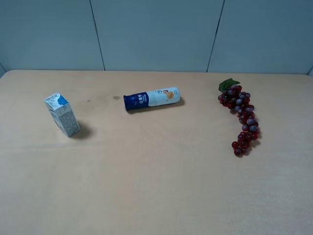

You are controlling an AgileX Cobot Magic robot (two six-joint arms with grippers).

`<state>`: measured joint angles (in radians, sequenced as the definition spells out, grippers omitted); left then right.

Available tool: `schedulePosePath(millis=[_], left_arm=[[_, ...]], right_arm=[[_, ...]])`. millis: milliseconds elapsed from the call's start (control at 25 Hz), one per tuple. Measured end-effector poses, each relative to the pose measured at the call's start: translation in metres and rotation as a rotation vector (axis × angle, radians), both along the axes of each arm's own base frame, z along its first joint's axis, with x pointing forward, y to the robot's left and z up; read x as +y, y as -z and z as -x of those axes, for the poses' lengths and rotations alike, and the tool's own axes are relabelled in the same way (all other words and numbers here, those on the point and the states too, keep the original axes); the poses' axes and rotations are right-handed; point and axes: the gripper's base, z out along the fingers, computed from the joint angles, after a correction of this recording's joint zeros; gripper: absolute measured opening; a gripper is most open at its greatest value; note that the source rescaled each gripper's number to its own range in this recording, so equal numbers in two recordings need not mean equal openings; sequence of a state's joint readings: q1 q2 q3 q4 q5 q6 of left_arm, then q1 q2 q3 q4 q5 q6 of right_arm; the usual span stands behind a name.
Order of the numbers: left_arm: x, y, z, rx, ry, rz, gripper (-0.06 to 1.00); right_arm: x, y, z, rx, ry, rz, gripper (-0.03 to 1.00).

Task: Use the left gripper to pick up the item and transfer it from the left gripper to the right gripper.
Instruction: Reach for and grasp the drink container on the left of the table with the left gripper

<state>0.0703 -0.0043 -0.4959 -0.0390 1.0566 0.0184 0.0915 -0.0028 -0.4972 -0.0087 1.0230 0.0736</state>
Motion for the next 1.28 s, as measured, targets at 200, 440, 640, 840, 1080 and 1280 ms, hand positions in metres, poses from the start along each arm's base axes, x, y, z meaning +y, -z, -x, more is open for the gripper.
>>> schedulePosePath(millis=[200,440,640,840,1080,1280], left_arm=[[0.0,0.0,0.0,0.0,0.0,0.0,0.93],[0.0,0.0,0.0,0.0,0.0,0.0,0.93],[0.0,0.0,0.0,0.0,0.0,0.0,0.93],[0.0,0.0,0.0,0.0,0.0,0.0,0.92],[0.0,-0.018,0.0,0.016,-0.001,0.004,0.9],[0.001,-0.049,-0.02,0.096,-0.046,0.068,0.9]], right_arm=[[0.0,0.0,0.0,0.0,0.0,0.0,1.0],[0.0,0.0,0.0,0.0,0.0,0.0,1.0],[0.0,0.0,0.0,0.0,0.0,0.0,1.0],[0.0,0.0,0.0,0.0,0.0,0.0,1.0],[0.0,0.0,0.0,0.0,0.0,0.0,1.0],[0.0,0.0,0.0,0.0,0.0,0.0,1.0]])
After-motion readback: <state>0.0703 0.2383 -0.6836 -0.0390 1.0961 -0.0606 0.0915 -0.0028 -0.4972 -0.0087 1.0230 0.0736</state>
